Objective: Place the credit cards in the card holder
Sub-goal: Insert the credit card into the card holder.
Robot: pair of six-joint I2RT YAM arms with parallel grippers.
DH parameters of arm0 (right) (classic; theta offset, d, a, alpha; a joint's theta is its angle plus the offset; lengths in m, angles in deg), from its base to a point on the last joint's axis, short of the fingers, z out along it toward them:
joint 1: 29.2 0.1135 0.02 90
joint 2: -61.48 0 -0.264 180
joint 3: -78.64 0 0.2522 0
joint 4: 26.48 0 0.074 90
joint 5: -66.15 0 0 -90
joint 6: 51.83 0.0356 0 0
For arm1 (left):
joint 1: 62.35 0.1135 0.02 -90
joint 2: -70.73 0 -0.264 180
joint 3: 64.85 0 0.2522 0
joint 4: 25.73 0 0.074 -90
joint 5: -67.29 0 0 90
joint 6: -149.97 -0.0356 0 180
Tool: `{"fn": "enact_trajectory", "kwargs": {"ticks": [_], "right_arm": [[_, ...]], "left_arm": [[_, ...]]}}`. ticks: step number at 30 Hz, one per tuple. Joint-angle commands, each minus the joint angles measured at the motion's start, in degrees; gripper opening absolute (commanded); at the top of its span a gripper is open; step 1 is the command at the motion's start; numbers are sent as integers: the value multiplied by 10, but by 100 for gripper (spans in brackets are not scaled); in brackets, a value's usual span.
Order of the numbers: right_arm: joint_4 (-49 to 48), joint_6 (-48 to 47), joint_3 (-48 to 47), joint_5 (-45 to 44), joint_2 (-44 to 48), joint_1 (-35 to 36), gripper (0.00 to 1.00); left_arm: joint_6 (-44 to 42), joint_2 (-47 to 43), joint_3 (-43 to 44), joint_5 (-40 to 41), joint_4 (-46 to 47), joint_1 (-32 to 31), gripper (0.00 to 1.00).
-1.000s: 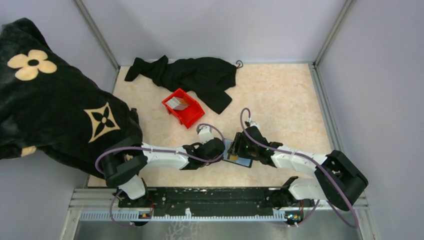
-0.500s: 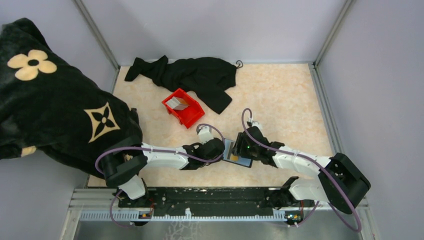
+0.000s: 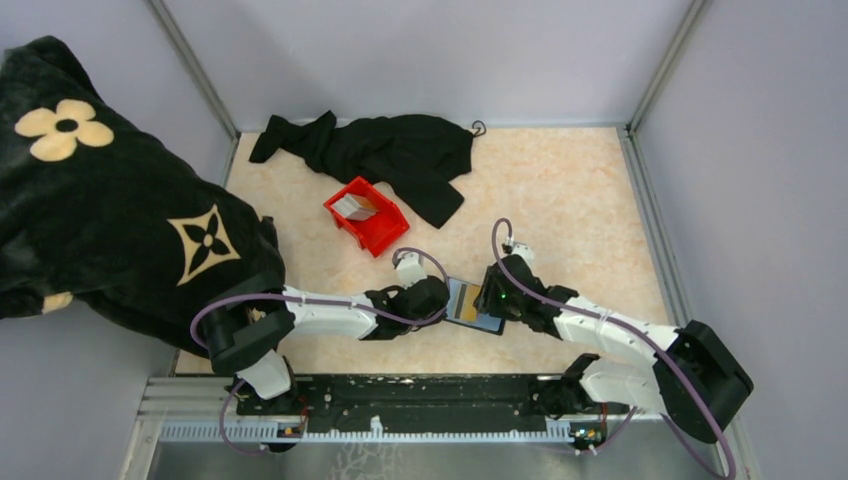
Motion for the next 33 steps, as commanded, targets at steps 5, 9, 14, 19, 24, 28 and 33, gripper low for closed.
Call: {"fn": "enact_trajectory", "kwargs": {"ticks": [5,9,14,19,24,28,33], "right_arm": [[16,-17,7,-42,36,2,25],[11,-25,2,-32,22,3,20],[-1,-29,2,-22,1,3,15],[-12,-31,2,-17,-12,3,11],[-14,-35,-8,-17,-25,10,5],[-15,-34,-21,-24,-41,26,4],[-20,-28,-28,-29,-58,39,4]], "left_arm": [[-10,36,-25,-14,-103,0,3],[-13,37,-23,-14,-104,-1,3],[-14,37,-21,-13,-105,0,3],[-17,39,-19,-13,-105,0,3],[-19,43,-17,-14,-104,0,3],[-20,45,-15,-14,-104,0,2],[-18,43,-19,-17,-101,0,2]]}}
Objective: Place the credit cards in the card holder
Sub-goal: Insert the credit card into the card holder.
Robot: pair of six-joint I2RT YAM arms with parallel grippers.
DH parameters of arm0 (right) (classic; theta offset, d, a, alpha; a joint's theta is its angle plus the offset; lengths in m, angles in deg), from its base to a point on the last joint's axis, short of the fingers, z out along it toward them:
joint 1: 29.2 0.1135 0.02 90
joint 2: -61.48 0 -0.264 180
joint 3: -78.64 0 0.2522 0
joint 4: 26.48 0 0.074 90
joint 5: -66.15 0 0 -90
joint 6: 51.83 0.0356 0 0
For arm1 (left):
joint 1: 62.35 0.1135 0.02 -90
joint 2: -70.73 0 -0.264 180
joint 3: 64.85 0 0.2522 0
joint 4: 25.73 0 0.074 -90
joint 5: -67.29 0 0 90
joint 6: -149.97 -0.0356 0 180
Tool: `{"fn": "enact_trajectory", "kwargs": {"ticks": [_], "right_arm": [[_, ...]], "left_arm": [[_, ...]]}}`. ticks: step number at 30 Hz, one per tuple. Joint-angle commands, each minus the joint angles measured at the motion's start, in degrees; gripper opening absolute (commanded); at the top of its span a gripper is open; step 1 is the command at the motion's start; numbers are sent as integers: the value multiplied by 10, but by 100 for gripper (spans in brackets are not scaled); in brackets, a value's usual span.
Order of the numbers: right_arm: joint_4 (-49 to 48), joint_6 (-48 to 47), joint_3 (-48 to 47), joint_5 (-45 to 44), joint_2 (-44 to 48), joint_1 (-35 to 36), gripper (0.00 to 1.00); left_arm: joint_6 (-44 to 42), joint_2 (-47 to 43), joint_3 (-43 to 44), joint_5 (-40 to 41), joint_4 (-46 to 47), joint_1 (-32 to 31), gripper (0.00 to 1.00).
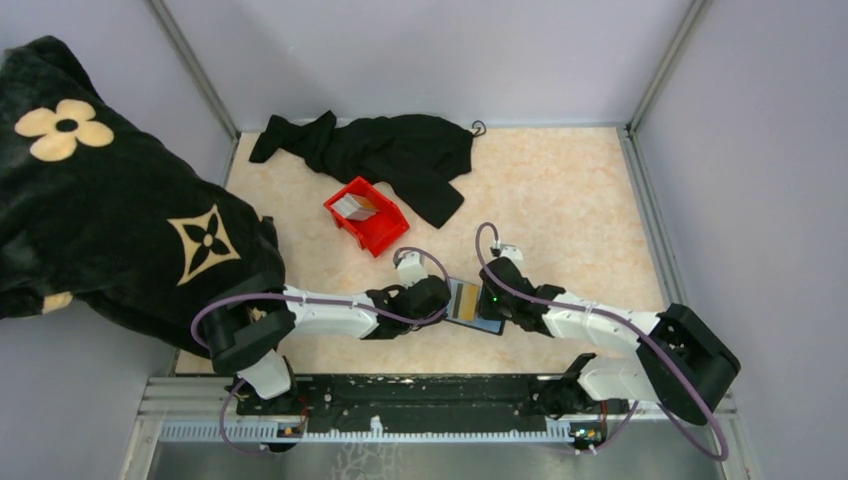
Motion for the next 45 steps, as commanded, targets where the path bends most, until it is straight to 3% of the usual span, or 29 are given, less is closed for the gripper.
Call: {"fn": "enact_trajectory", "kwargs": {"ticks": [1,5,12,19,26,29,45], "right_arm": [[-8,-2,-24,-8,-17,15,4],[-9,-1,-31,-10,-25,20,3],[-9,1,-29,-13,-33,24,3],[-16,3,-24,-11,-42,25,3],[-30,5,-22,-5,-60,26,3],[-35,6,-22,-3,-67,27,3],[-59,6,-20,8,-100,26,3]], "left_arm": [[-14,40,-26,-16,-94,0,2],[-12,33,-29,-14,-93,1,4],[1,-14,-54,10,-87,0,24],[0,-28,-56,19,-92,0,37],[-2,-38,-52,29,-95,-1,42],[-3,-46,-49,38,-102,-1,48],[6,-99,-54,93,-122,0,53]]}}
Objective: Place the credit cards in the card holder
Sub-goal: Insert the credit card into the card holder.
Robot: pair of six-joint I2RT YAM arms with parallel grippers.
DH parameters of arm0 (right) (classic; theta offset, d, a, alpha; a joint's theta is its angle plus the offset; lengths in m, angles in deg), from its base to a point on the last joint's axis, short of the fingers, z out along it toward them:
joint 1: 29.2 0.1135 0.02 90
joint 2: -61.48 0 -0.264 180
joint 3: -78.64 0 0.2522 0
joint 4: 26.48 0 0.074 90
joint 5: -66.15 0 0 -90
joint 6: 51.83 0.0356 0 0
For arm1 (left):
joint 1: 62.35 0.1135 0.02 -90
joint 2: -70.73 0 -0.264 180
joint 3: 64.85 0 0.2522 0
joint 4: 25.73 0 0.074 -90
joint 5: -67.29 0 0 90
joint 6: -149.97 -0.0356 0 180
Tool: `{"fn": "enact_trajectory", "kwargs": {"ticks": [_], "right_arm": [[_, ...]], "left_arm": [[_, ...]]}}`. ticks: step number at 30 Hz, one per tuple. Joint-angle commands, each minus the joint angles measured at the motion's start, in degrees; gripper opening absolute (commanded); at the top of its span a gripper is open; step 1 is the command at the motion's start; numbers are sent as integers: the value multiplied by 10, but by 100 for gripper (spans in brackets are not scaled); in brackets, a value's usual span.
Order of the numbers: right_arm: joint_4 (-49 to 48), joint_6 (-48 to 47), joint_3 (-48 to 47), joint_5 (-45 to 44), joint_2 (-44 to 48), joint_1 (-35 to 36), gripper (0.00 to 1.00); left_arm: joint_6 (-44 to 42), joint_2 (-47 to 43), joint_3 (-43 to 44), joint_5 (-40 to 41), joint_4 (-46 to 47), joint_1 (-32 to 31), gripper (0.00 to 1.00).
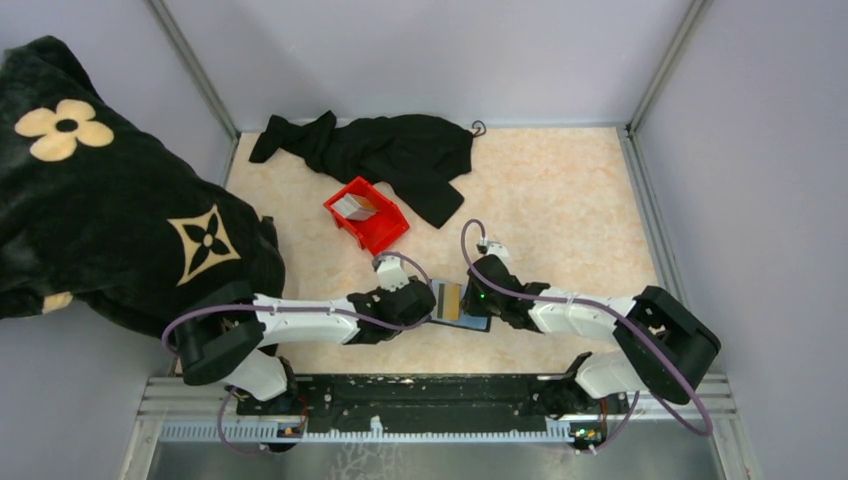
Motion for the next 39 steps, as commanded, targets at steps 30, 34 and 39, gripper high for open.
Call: {"fn": "enact_trajectory", "kwargs": {"ticks": [30,34,39], "right_arm": [[89,-8,-62,-41,-48,38,2],[95,-2,-70,-46,-53,47,2],[99,1,-79,-51,-61,54,2]], "left_arm": [[-18,49,-57,8,-5,-1,42],[-19,54,-67,0,6,-2,41],[-16,58,-79,-7,17,-2,40]]}}
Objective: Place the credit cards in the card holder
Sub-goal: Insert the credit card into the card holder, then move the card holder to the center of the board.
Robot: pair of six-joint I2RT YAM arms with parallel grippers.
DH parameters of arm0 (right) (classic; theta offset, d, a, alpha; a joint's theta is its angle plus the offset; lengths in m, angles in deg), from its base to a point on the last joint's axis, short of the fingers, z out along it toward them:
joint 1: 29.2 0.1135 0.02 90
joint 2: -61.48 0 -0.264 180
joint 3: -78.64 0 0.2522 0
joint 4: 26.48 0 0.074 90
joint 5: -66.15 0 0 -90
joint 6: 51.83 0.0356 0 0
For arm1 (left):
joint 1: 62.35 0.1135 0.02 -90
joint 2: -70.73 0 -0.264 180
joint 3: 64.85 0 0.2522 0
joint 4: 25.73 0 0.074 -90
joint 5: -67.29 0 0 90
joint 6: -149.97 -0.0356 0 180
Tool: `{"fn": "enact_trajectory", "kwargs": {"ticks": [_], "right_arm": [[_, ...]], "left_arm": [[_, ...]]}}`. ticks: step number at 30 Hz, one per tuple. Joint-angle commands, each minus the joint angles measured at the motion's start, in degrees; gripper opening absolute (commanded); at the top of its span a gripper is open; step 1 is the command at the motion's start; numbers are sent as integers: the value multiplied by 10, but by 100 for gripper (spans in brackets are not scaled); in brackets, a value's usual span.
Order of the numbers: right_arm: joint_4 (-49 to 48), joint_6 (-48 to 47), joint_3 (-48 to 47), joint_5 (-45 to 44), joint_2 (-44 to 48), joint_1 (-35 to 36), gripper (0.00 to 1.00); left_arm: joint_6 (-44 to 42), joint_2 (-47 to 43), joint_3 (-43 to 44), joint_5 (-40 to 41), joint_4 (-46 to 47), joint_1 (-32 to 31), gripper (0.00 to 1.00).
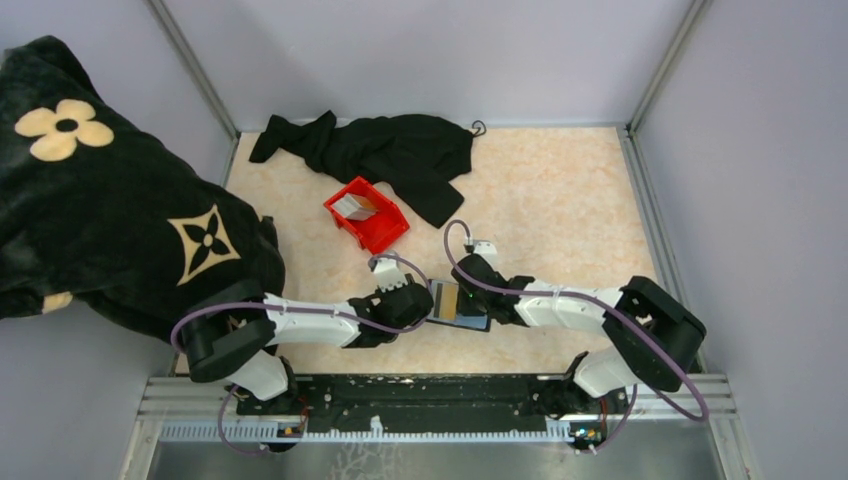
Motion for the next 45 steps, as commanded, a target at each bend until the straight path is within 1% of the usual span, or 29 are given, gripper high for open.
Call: {"fn": "enact_trajectory", "kwargs": {"ticks": [1,24,34,39,45], "right_arm": [[32,7,-17,-4,-19,15,2],[19,14,-59,-2,-66,41,1],[5,12,-76,-5,-93,42,1],[-3,7,-75,-12,-92,31,1],[-23,-9,-71,-1,-94,-7,1]], "left_arm": [[-5,42,-43,-65,-67,-2,40],[-12,58,-47,-80,-46,-3,39],[-30,79,-29,-71,-36,-1,39],[-47,88,-20,-69,-25,9,39],[-73,104,0,-74,-12,25,39]]}}
